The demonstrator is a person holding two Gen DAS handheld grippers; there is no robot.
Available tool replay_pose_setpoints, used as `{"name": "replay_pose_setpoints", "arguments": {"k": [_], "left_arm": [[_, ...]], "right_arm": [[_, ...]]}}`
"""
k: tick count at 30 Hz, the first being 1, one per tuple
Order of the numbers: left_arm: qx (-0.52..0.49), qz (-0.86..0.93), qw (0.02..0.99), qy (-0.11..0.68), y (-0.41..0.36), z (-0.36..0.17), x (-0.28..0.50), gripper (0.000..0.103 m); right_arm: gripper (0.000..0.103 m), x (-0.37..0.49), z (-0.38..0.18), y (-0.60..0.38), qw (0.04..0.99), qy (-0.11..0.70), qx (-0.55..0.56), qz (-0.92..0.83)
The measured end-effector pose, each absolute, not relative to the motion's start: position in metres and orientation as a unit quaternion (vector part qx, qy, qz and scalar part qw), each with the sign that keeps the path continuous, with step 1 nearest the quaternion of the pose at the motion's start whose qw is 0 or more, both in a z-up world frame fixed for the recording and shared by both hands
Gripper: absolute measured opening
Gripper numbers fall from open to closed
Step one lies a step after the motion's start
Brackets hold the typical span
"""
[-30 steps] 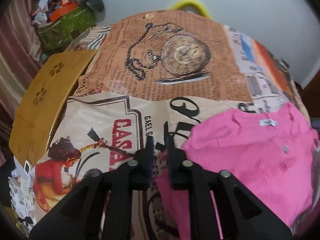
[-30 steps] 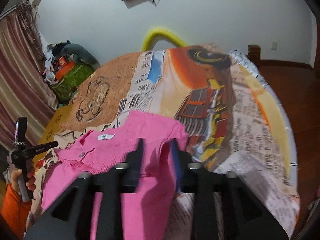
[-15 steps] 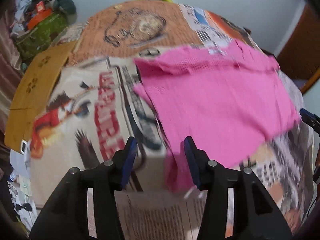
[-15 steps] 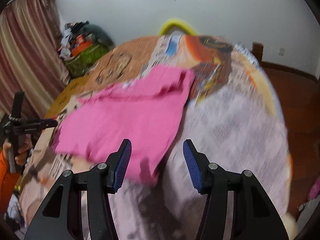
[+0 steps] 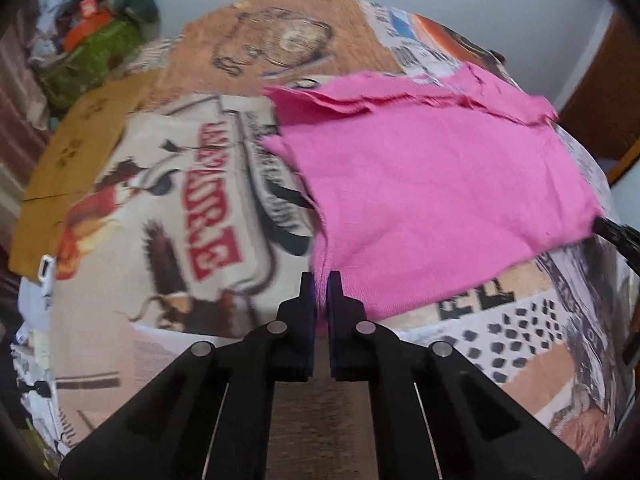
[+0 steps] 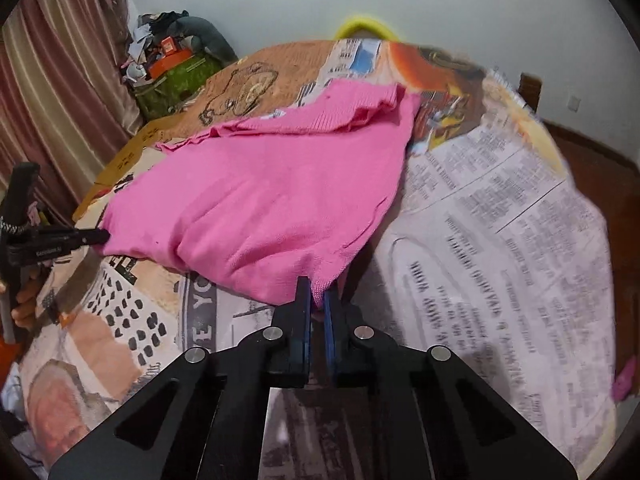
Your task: Fold small clothes
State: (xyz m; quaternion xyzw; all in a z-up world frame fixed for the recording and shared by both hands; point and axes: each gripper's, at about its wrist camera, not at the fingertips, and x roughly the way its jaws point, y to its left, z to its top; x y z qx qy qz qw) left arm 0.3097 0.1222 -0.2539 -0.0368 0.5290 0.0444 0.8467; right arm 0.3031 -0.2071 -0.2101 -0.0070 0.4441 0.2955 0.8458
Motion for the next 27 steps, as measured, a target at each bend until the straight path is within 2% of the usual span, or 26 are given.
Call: {"name": "replay_pose_setpoints", "arguments": {"k": [6, 27], "left_arm": [[-0.084, 0.064, 0.841, 0.531, 0.152, -0.259, 0.294, 0.005], [-0.049, 0.026, 0.841, 0.539, 0.126, -0.240, 0.206, 0.005]], "right_arm": [[0.004, 0.286, -0.209, -0.229, 0.846, 0.448, 0.015, 0.287], [0.004, 0.221, -0.209, -0.244, 0.829, 0.483, 0.009, 0.282]]}}
